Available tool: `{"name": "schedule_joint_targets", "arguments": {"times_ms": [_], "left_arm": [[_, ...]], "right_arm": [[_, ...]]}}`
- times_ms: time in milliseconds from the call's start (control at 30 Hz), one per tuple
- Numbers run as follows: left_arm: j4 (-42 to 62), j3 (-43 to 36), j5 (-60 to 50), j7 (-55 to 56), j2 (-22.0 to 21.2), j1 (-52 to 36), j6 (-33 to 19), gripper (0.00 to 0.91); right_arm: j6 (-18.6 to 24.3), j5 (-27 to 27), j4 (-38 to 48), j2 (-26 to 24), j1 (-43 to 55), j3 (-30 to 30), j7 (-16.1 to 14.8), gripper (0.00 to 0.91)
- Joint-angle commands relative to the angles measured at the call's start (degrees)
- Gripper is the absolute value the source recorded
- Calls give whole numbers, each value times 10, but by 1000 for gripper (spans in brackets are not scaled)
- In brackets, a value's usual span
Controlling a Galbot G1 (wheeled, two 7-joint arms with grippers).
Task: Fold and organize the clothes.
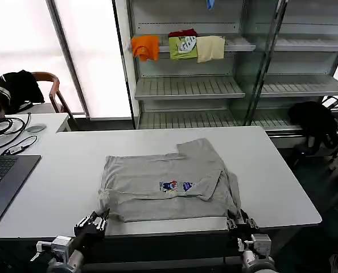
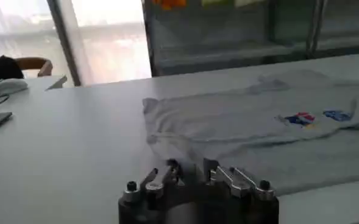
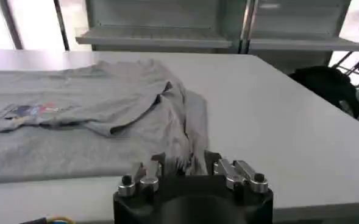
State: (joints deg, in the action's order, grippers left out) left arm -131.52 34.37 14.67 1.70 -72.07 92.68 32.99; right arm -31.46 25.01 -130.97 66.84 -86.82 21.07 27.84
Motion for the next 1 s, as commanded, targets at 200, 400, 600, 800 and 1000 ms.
{"name": "schedule_joint_targets", "arguments": {"times_ms": [200, 400, 600, 800, 1000], "left_arm": [[-73, 48, 20, 0, 13, -16, 1, 907], [-56, 75, 39, 1, 43, -58, 2, 907], [-9, 62, 49, -4, 80, -125, 2, 907], [51, 28, 51, -40, 122, -200, 1, 907], [141, -3, 85, -53, 152, -288, 1, 907]], "right_arm": [[-10, 24, -26, 6, 58, 61, -4, 907], [-7, 30, 14, 5, 125, 76, -23, 907], [-14, 49, 70, -1, 223, 54, -50, 907], [-18, 56, 130, -21, 341, 4, -77, 907], [-17, 67, 235, -21, 437, -28, -106, 907]]}}
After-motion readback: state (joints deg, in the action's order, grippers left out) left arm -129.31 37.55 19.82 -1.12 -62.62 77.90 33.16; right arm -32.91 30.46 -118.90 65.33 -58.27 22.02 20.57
